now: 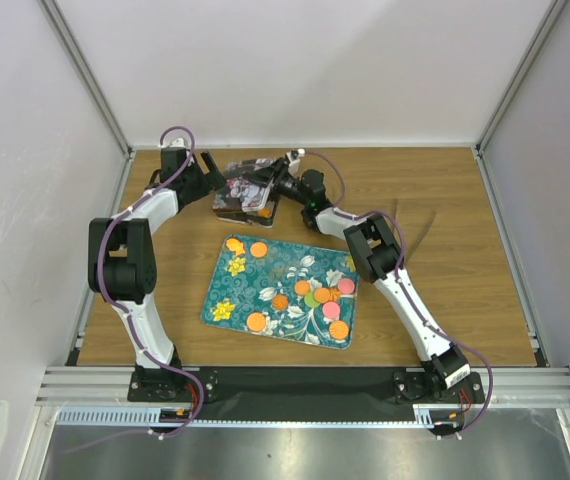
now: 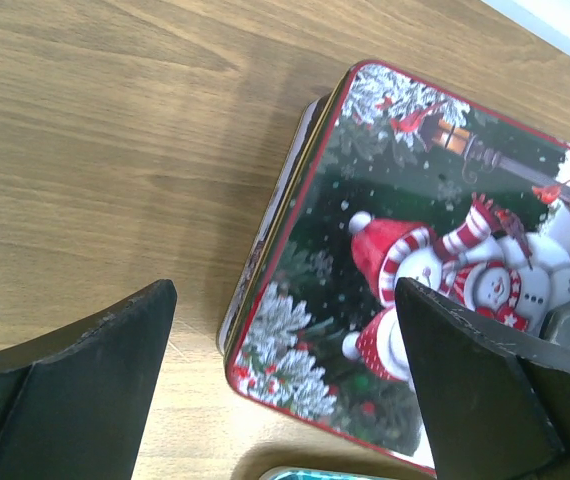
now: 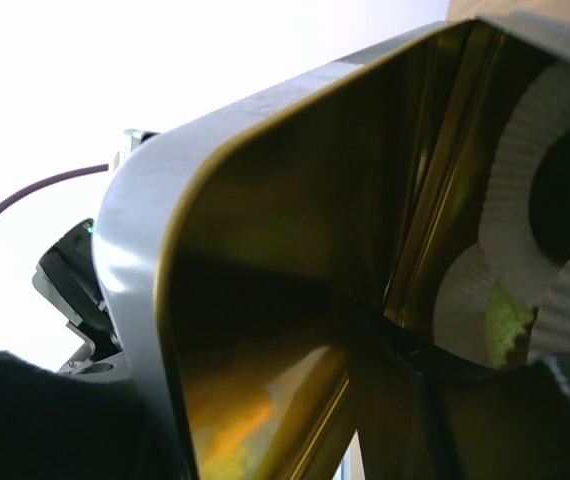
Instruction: Pack the cookies
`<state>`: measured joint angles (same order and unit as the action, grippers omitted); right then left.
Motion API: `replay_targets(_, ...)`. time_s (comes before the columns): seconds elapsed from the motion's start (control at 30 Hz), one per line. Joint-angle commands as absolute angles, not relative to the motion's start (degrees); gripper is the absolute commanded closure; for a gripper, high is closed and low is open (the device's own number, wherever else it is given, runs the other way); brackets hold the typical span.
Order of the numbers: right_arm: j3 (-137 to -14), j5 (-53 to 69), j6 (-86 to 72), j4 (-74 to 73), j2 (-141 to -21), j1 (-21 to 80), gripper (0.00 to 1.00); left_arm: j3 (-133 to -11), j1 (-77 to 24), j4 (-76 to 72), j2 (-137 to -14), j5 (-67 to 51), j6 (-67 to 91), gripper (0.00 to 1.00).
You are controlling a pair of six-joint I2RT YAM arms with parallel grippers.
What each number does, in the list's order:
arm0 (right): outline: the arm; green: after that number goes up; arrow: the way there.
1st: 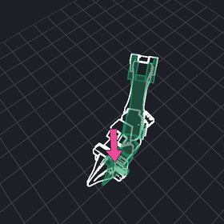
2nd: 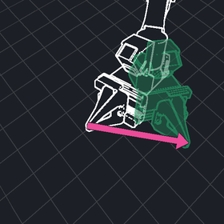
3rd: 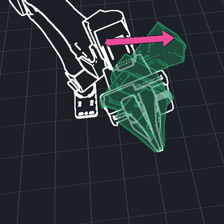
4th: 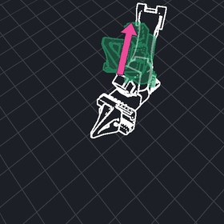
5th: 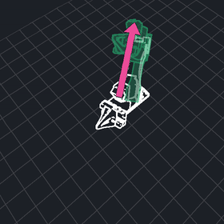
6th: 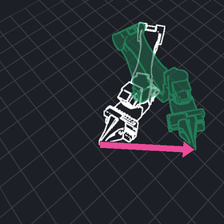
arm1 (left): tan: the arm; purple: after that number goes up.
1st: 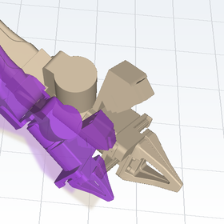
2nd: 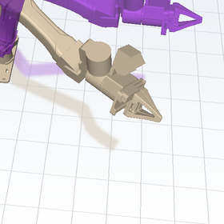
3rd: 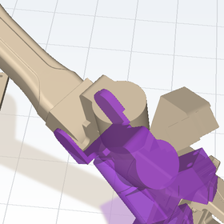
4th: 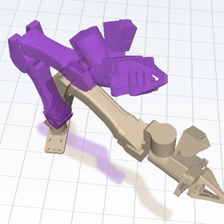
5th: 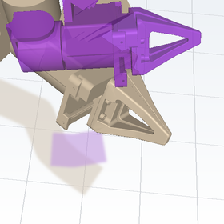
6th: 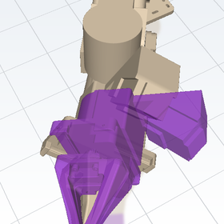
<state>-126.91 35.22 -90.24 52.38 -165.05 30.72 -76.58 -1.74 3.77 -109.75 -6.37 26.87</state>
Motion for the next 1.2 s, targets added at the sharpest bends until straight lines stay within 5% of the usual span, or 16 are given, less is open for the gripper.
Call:
replay_targets(0.0,-123.8,37.3,-89.6,53.6,-160.8,30.5,0.87,-79.5,-1.4,3.8,-110.5,-6.2,25.7,0.03)
replay_targets(1.17,-107.6,37.8,-89.0,59.2,-148.6,27.1,0.64,-88.2,-8.1,12.1,-117.9,-3.4,23.2,0.04)
